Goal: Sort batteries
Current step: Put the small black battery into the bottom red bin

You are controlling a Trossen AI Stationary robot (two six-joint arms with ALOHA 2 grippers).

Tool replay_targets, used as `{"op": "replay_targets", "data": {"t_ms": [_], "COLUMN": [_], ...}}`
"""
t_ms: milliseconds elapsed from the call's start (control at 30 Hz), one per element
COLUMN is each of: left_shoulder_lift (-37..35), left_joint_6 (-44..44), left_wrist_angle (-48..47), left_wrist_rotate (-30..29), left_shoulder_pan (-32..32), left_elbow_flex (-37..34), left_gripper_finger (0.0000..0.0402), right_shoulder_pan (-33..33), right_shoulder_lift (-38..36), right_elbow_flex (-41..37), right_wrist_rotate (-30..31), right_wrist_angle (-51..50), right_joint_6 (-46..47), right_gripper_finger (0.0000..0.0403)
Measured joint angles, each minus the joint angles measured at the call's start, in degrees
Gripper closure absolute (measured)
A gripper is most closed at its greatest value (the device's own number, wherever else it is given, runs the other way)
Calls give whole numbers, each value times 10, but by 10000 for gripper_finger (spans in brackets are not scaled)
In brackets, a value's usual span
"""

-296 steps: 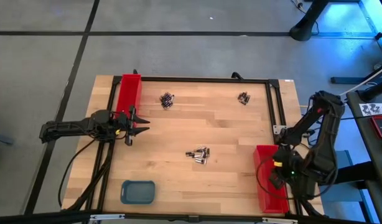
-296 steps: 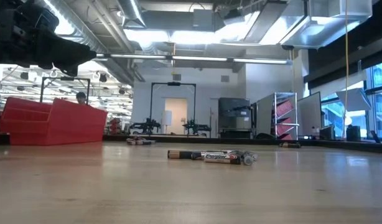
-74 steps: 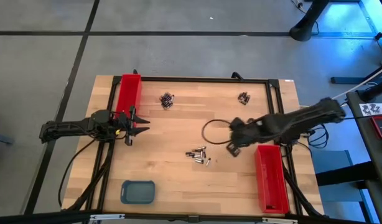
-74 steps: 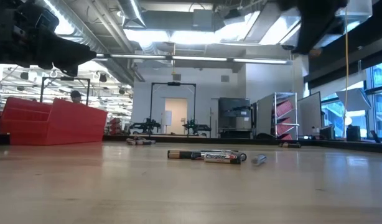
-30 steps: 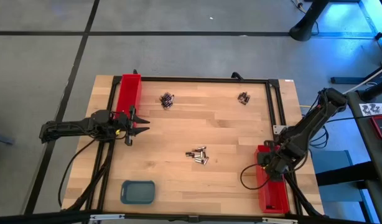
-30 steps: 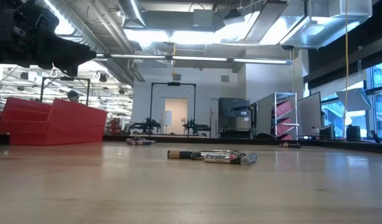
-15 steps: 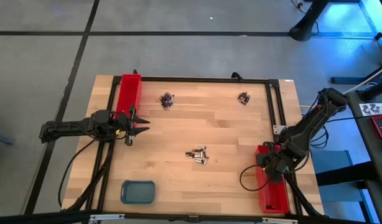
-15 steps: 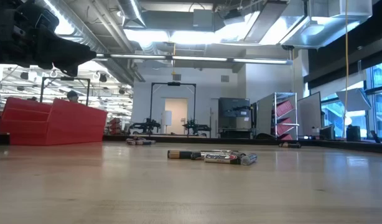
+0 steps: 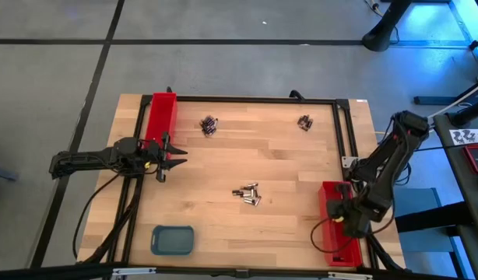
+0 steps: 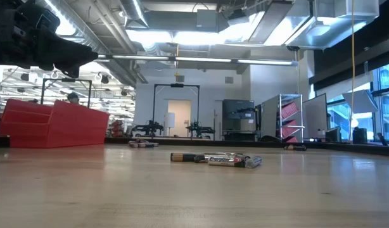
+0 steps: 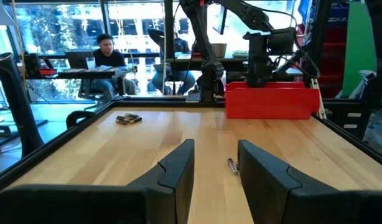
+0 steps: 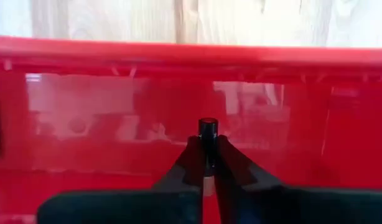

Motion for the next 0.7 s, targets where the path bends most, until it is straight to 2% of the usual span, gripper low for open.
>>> {"op": "replay_targets", "data": {"t_ms": [433, 700], "left_shoulder_lift": [0, 0], "left_joint_6": [0, 0], "left_wrist_angle": [0, 0], "left_wrist_rotate": [0, 0], "left_shoulder_pan": [0, 0], "left_elbow_flex": [0, 0], "left_gripper_finger": [288, 288], "right_shoulder_pan": [0, 0], "right_shoulder_lift": [51, 52], "right_elbow_flex": [-51, -72], "right_wrist_rotate": [-5, -9], "right_wrist_angle": [104, 147], "right_joint_6": [-6, -7], "right_gripper_finger": [388, 386]}}
